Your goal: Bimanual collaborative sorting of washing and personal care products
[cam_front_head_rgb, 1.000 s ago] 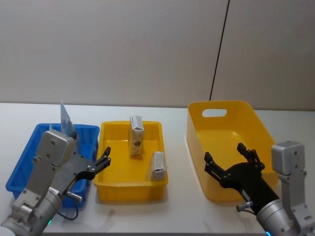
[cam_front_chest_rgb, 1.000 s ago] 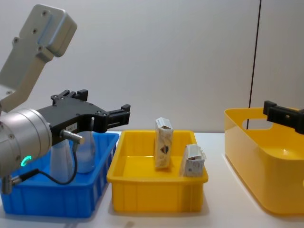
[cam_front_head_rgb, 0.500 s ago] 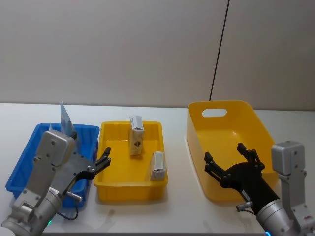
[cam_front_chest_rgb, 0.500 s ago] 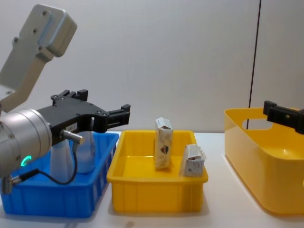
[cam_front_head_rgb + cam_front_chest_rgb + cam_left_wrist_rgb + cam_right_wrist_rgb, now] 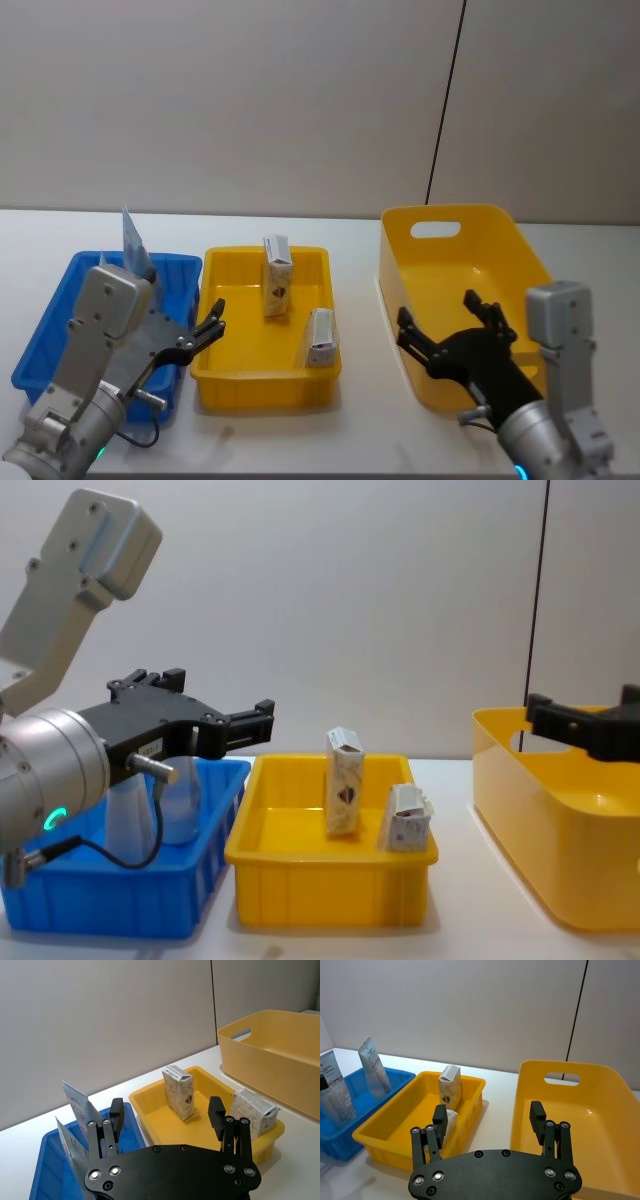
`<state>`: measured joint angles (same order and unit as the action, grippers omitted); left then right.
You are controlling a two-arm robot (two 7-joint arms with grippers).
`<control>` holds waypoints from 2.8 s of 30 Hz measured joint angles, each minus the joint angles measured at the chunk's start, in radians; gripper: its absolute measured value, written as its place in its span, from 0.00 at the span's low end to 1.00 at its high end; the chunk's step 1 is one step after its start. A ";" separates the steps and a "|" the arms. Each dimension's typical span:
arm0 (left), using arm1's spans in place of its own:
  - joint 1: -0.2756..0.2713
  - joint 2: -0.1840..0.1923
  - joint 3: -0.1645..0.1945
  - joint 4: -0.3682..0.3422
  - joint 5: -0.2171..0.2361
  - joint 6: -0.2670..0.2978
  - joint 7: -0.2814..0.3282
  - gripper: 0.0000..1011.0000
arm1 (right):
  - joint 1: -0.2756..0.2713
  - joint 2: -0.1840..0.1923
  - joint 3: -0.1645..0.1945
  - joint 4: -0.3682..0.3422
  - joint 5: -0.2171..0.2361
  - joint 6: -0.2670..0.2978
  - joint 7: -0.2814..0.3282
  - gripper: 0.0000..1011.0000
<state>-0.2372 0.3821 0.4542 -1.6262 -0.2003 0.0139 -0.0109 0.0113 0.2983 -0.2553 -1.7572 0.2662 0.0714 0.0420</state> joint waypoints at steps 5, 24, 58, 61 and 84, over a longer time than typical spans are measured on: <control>0.000 0.000 0.000 0.000 0.000 0.000 0.000 0.99 | 0.029 -0.038 -0.031 0.018 -0.020 0.043 -0.025 0.99; 0.000 0.000 0.000 0.000 0.000 0.000 0.000 0.99 | 0.134 -0.165 -0.114 0.119 -0.070 0.247 -0.091 0.99; 0.000 0.000 0.000 0.000 0.000 0.000 0.000 0.99 | 0.309 -0.349 -0.101 0.391 -0.073 0.381 -0.156 0.99; 0.000 0.000 0.000 0.000 0.000 0.000 0.000 0.99 | 0.323 -0.359 -0.098 0.413 -0.071 0.387 -0.152 0.99; 0.000 0.000 0.000 0.000 0.000 0.000 0.000 0.99 | 0.392 -0.405 -0.073 0.529 -0.075 0.416 -0.156 0.90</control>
<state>-0.2372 0.3821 0.4542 -1.6262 -0.2003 0.0138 -0.0109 0.4036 -0.1068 -0.3281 -1.2283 0.1913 0.4873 -0.1136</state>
